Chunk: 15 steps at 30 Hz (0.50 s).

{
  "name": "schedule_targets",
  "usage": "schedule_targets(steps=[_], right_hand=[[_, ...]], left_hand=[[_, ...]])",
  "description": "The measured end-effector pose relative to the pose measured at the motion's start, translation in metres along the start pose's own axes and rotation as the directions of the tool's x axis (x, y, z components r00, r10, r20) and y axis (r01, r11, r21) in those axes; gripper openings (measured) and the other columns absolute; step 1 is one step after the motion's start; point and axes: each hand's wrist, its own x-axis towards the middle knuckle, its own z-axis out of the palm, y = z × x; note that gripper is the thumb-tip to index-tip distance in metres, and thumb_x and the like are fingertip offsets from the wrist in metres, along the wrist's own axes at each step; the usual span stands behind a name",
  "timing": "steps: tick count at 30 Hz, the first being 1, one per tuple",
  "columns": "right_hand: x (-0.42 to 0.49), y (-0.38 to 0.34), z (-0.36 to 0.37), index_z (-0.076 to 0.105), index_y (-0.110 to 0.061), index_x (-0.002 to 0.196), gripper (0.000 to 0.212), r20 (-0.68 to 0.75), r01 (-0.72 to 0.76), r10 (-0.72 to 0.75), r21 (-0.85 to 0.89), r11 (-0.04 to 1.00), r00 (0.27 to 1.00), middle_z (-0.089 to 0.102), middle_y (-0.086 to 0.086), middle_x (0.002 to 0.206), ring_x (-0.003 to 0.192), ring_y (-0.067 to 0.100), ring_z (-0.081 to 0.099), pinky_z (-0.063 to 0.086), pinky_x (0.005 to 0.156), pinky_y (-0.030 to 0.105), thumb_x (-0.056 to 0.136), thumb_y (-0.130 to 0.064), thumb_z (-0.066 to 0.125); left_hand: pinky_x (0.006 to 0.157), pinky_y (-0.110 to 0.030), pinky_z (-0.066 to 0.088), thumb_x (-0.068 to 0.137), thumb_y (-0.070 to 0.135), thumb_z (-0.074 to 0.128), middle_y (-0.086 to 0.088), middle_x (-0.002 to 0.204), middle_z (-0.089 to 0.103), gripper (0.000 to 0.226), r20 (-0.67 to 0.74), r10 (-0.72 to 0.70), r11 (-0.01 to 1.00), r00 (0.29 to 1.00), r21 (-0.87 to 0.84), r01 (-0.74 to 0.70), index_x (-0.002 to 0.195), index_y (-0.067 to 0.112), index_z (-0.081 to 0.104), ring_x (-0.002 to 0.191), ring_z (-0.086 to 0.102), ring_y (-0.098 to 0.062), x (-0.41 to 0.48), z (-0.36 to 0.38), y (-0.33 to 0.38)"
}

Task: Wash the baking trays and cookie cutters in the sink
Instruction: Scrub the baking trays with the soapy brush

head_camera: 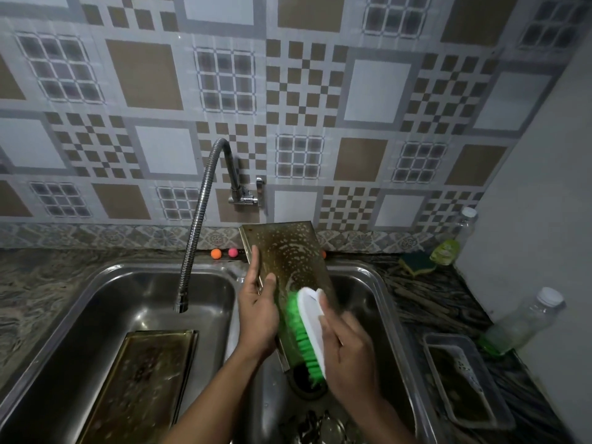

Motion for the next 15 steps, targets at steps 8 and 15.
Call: schedule_targets(steps=[8, 15], right_hand=[[0.013, 0.068, -0.025, 0.045, -0.044, 0.137, 0.04, -0.045, -0.299, 0.296, -0.078, 0.951, 0.954, 0.064, -0.002, 0.125, 0.111, 0.002, 0.057, 0.045, 0.09, 0.021, 0.101, -0.026, 0.047], [0.041, 0.021, -0.022, 0.067, -0.037, 0.105, 0.039, 0.169, -0.398, 0.37, 0.179, 0.9, 0.914, 0.057, 0.006, 0.116, 0.067, 0.006, 0.063, 0.05, 0.061, 0.015, 0.096, -0.001, 0.054]], left_hand=[[0.12, -0.043, 0.028, 0.1, 0.004, 0.049, 0.012, 0.152, 0.042, 0.06, 0.074, -0.019, 0.999, 0.997, 0.046, 0.015, 0.146, 0.041, 0.039, 0.141, 0.038, -0.008, -0.002, -0.006, -0.005], [0.112, -0.036, 0.041, 0.102, 0.009, 0.046, 0.01, 0.141, 0.054, 0.044, 0.186, -0.053, 0.989, 0.981, 0.144, 0.026, 0.132, 0.04, 0.055, 0.126, 0.05, 0.003, -0.016, -0.004, -0.006]])
